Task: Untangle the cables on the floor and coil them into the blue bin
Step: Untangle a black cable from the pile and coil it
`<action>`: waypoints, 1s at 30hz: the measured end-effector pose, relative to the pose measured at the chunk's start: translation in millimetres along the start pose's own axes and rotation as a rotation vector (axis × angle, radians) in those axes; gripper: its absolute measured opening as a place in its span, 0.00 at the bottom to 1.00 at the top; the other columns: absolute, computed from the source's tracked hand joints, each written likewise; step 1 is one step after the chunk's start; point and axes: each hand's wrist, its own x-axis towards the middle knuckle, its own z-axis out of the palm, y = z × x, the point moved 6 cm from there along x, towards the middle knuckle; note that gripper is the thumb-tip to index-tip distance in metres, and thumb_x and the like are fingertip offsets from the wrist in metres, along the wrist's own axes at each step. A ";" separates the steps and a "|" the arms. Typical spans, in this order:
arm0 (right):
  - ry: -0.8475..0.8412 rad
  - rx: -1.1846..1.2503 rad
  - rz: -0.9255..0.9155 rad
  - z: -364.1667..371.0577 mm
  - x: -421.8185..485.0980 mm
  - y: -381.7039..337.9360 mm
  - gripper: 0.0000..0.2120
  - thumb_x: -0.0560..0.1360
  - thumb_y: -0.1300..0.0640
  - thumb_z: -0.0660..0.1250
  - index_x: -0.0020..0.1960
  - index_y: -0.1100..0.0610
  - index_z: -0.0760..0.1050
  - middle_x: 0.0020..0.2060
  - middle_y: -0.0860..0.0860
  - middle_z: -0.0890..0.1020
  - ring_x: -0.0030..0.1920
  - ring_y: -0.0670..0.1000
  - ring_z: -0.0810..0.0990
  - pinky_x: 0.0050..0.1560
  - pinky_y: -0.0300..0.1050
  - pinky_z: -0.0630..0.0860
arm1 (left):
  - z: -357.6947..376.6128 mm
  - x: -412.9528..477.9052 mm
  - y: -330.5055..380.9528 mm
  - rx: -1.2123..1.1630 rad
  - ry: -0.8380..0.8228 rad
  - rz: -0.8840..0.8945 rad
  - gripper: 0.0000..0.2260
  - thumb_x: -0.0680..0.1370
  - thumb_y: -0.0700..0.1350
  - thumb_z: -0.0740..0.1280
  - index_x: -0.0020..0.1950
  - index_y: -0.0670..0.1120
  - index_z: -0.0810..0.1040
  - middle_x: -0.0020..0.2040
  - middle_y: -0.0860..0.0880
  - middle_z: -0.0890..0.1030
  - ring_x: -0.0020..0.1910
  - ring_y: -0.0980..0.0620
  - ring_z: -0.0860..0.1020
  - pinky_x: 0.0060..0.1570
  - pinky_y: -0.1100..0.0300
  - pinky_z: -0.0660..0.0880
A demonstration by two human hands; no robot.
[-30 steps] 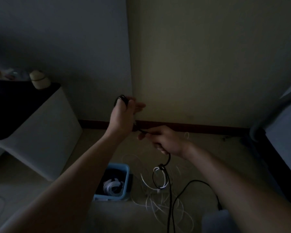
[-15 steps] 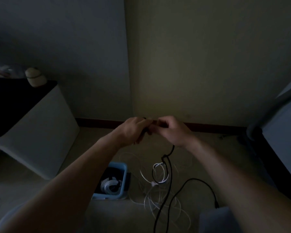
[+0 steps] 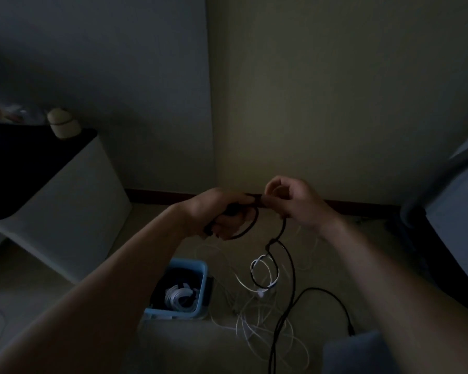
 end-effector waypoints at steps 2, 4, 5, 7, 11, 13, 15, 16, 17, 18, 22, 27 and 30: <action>0.005 0.100 0.027 0.7 0.4 1.9 0.06 0.76 0.57 0.70 0.42 0.55 0.75 0.29 0.48 0.74 0.26 0.45 0.69 0.32 0.42 0.70 | 3.8 -2.5 8.3 -0.176 -0.079 0.069 0.14 0.80 0.50 0.55 0.38 0.45 0.71 0.21 0.54 0.59 0.20 0.55 0.55 0.25 0.60 0.55; 0.002 0.213 0.053 2.0 1.1 2.8 0.10 0.74 0.51 0.69 0.39 0.56 0.73 0.28 0.49 0.71 0.25 0.46 0.65 0.32 0.44 0.69 | 2.9 -5.7 18.5 -0.362 -0.134 0.172 0.14 0.80 0.50 0.55 0.37 0.47 0.72 0.21 0.55 0.58 0.21 0.55 0.53 0.25 0.60 0.57; 0.006 0.240 0.070 1.5 1.1 4.0 0.13 0.74 0.49 0.68 0.37 0.56 0.73 0.27 0.49 0.69 0.24 0.46 0.64 0.32 0.44 0.69 | 0.7 -7.4 23.9 -0.445 -0.143 0.230 0.15 0.80 0.50 0.55 0.37 0.48 0.73 0.21 0.55 0.57 0.21 0.55 0.53 0.26 0.60 0.58; -0.007 0.264 0.108 -0.3 0.9 8.5 0.15 0.76 0.48 0.66 0.37 0.57 0.72 0.25 0.48 0.66 0.24 0.46 0.62 0.31 0.44 0.68 | -8.4 -8.8 32.4 -0.557 -0.086 0.343 0.16 0.80 0.51 0.54 0.37 0.49 0.73 0.22 0.55 0.55 0.20 0.55 0.54 0.27 0.61 0.59; -0.072 0.288 0.224 1.8 -1.9 17.9 0.15 0.82 0.55 0.61 0.38 0.58 0.71 0.24 0.47 0.65 0.24 0.46 0.62 0.32 0.45 0.67 | -23.8 -12.2 39.9 -0.726 0.089 0.493 0.14 0.80 0.52 0.55 0.39 0.48 0.72 0.24 0.56 0.55 0.20 0.58 0.60 0.29 0.62 0.62; -0.106 0.301 0.277 7.8 -4.8 21.2 0.13 0.82 0.56 0.60 0.39 0.58 0.72 0.25 0.48 0.66 0.24 0.46 0.63 0.33 0.45 0.66 | -24.8 -12.5 40.4 -0.777 0.161 0.525 0.12 0.80 0.52 0.56 0.41 0.47 0.71 0.24 0.56 0.59 0.22 0.57 0.63 0.31 0.62 0.65; -0.147 0.275 0.289 13.6 -7.7 21.2 0.11 0.82 0.57 0.61 0.42 0.58 0.73 0.26 0.48 0.68 0.25 0.46 0.65 0.34 0.45 0.68 | -23.0 -11.9 40.4 -0.790 0.247 0.542 0.12 0.82 0.50 0.55 0.43 0.46 0.70 0.26 0.54 0.65 0.25 0.56 0.66 0.35 0.61 0.67; -0.169 0.254 0.291 16.3 -9.0 20.1 0.10 0.82 0.58 0.61 0.44 0.59 0.74 0.27 0.49 0.69 0.26 0.47 0.66 0.34 0.45 0.69 | -21.9 -11.6 40.5 -0.787 0.292 0.543 0.11 0.82 0.48 0.55 0.43 0.46 0.70 0.28 0.53 0.68 0.27 0.55 0.69 0.38 0.61 0.68; -0.191 0.232 0.294 18.8 -10.4 19.4 0.09 0.83 0.59 0.60 0.46 0.60 0.75 0.28 0.50 0.70 0.27 0.48 0.68 0.35 0.46 0.70 | -21.2 -11.2 40.4 -0.786 0.332 0.543 0.11 0.83 0.47 0.55 0.44 0.45 0.70 0.30 0.51 0.72 0.30 0.53 0.73 0.40 0.60 0.69; -0.216 0.208 0.300 21.6 -12.1 17.7 0.08 0.83 0.60 0.59 0.49 0.60 0.76 0.29 0.51 0.71 0.28 0.48 0.70 0.36 0.46 0.71 | -22.0 -10.8 39.8 -0.785 0.369 0.545 0.12 0.84 0.47 0.55 0.44 0.46 0.71 0.34 0.50 0.77 0.33 0.52 0.77 0.43 0.59 0.71; -0.347 0.176 0.313 38.6 -16.8 12.3 0.09 0.82 0.59 0.61 0.58 0.56 0.79 0.33 0.52 0.77 0.34 0.52 0.78 0.42 0.47 0.75 | -28.5 -11.1 40.9 -0.766 0.478 0.583 0.15 0.86 0.48 0.51 0.43 0.47 0.70 0.50 0.43 0.86 0.51 0.47 0.85 0.55 0.55 0.75; -0.364 0.192 0.297 52.2 -18.5 4.9 0.14 0.80 0.63 0.64 0.64 0.54 0.77 0.35 0.55 0.77 0.39 0.55 0.79 0.48 0.52 0.76 | -40.0 -11.1 37.4 -0.600 0.660 0.627 0.12 0.87 0.47 0.52 0.47 0.45 0.69 0.54 0.39 0.85 0.55 0.43 0.84 0.61 0.49 0.74; -0.381 0.226 0.291 56.8 -19.1 2.6 0.15 0.79 0.65 0.65 0.64 0.55 0.77 0.37 0.56 0.80 0.39 0.55 0.79 0.46 0.50 0.76 | -38.3 -12.9 37.0 -0.345 0.785 0.634 0.13 0.87 0.46 0.52 0.48 0.44 0.73 0.52 0.42 0.85 0.55 0.45 0.84 0.62 0.50 0.75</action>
